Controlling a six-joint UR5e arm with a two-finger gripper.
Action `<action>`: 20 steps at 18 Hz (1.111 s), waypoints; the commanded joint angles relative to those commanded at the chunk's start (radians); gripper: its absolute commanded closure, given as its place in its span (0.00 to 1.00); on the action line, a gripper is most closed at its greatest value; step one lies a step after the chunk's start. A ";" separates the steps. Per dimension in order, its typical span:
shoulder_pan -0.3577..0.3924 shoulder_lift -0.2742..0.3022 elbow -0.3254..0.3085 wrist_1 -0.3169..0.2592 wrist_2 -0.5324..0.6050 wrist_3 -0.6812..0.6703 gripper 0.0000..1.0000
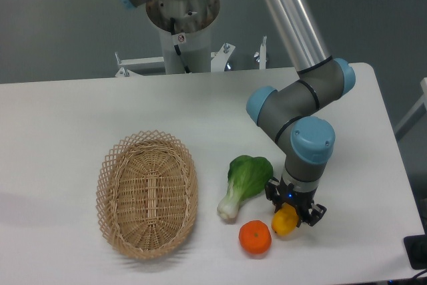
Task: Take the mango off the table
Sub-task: 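Close the gripper around the yellow mango, then lift the held mango up off the table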
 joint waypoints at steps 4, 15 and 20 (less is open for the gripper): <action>0.005 0.044 0.026 0.006 -0.002 0.003 0.65; 0.018 0.255 0.018 0.000 -0.199 -0.138 0.65; 0.040 0.295 0.017 -0.008 -0.229 -0.192 0.65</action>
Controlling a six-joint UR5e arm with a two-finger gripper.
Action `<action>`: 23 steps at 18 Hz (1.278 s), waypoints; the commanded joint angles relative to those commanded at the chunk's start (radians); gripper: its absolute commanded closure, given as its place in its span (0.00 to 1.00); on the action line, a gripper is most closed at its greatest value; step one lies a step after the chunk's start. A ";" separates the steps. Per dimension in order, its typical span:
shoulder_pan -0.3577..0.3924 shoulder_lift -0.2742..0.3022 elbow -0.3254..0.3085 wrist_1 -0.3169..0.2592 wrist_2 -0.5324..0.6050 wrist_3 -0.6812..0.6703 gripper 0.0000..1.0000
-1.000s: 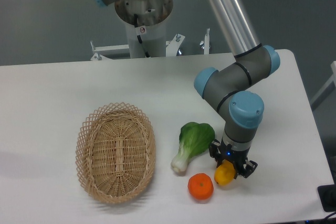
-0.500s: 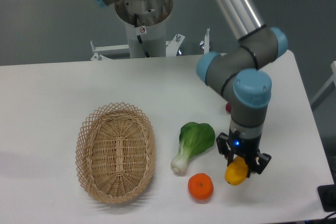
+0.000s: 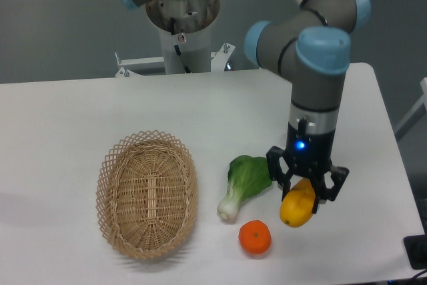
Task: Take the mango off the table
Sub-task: 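Lift the held mango up off the table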
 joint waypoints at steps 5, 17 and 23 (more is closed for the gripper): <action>0.097 0.046 -0.002 -0.060 -0.119 0.000 0.65; 0.181 0.091 0.005 -0.161 -0.178 0.150 0.65; 0.181 0.092 0.000 -0.163 -0.178 0.149 0.65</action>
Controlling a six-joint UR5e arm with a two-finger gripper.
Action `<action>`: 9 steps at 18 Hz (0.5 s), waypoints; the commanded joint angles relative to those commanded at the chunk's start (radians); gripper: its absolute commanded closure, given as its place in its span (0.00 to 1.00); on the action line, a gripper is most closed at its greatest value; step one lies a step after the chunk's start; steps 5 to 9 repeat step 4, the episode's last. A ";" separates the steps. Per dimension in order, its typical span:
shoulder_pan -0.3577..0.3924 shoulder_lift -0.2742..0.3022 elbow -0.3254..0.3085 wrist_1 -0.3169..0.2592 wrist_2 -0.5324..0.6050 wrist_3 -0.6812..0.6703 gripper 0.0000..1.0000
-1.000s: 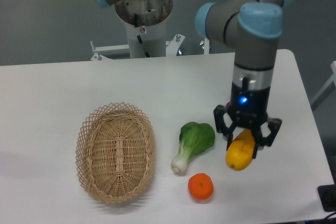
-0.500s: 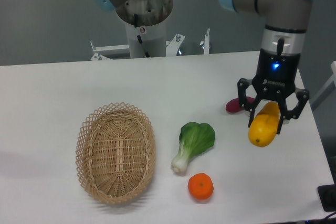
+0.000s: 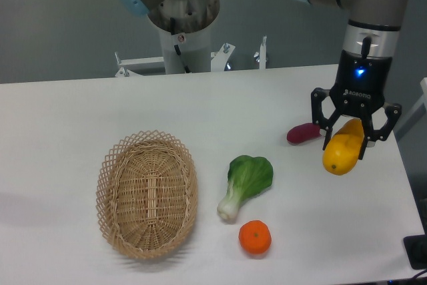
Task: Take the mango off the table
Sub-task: 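Lift the held mango up off the table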
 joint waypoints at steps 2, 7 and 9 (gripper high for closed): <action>-0.002 0.000 0.000 0.000 0.000 0.000 0.65; -0.003 0.000 -0.003 0.000 0.000 0.000 0.65; -0.003 0.000 -0.003 0.000 0.000 0.000 0.65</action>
